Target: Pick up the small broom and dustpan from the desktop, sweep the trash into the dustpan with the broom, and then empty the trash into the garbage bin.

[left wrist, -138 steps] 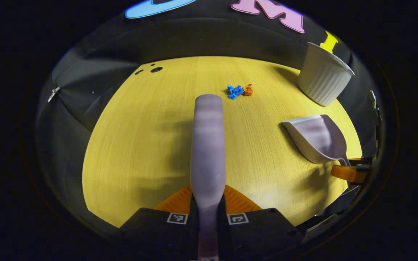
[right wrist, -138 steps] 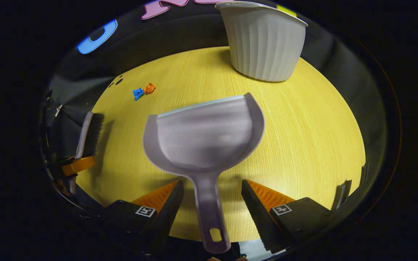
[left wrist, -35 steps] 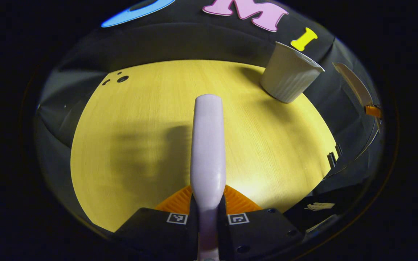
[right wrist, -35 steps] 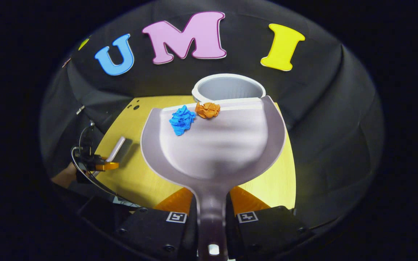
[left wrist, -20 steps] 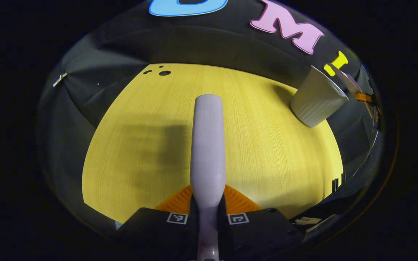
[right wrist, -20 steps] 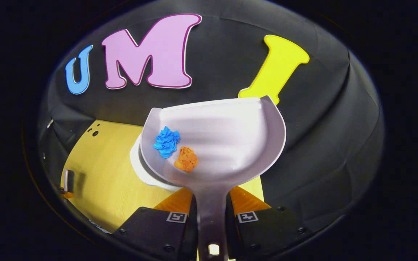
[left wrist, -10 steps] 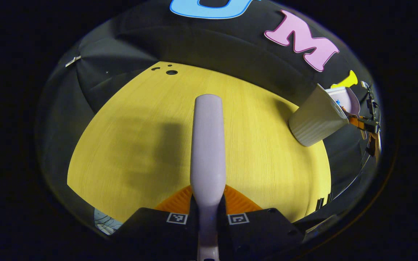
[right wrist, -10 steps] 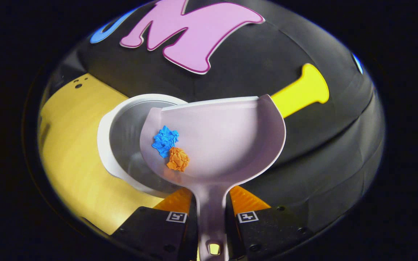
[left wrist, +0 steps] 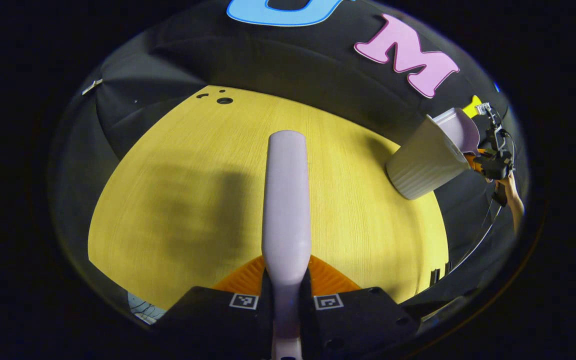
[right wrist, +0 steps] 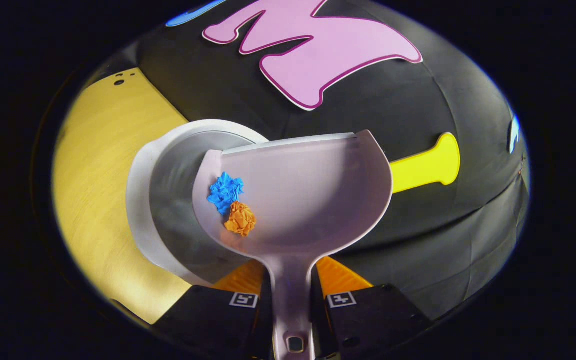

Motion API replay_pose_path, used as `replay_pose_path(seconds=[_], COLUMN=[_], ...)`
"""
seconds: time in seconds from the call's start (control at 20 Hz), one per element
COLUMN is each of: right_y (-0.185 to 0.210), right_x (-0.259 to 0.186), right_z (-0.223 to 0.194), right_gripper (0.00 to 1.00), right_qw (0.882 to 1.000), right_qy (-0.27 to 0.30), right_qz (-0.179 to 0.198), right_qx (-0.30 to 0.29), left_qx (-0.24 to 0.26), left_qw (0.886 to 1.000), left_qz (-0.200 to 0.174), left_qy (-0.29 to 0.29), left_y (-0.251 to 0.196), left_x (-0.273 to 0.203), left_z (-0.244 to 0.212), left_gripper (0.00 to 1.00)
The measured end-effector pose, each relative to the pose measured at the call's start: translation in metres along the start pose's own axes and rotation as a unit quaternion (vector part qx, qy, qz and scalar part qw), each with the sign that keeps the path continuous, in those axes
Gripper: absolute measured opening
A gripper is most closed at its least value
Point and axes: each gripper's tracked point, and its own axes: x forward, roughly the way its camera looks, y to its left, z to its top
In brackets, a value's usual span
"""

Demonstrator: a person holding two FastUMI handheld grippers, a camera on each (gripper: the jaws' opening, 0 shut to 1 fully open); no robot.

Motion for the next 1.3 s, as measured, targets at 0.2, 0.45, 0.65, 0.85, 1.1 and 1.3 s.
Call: replay_pose_path(seconds=[0.2,0.45,0.65,0.85,1.1,1.3], right_y=[-0.007,-0.017,-0.029,-0.028,-0.03,-0.029], right_x=[-0.001,-0.006,-0.015,-0.011,-0.012,-0.018], right_z=[0.004,0.006,-0.01,-0.007,-0.011,-0.03], right_gripper=[0.35,0.35,0.35,0.35,0.35,0.36], right_qw=[0.997,0.975,0.961,0.954,0.96,0.986], right_qy=[-0.012,-0.036,-0.058,-0.055,-0.039,-0.004], right_qz=[-0.032,-0.093,-0.121,-0.134,-0.123,-0.083], right_qx=[-0.069,-0.2,-0.242,-0.263,-0.247,-0.147], left_qx=[0.004,0.003,0.005,0.004,0.006,0.013], left_qw=[1.0,1.0,1.0,1.0,1.0,1.0], left_qz=[-0.009,0.0,0.001,0.001,0.004,0.012], left_qy=[0.0,-0.007,-0.012,-0.016,-0.015,-0.022], left_y=[0.005,0.022,0.025,0.028,0.028,0.03], left_x=[-0.001,-0.01,-0.02,-0.02,-0.022,-0.027], left_z=[0.001,0.01,0.012,0.015,0.013,0.015], left_gripper=[0.26,0.26,0.26,0.26,0.26,0.26])
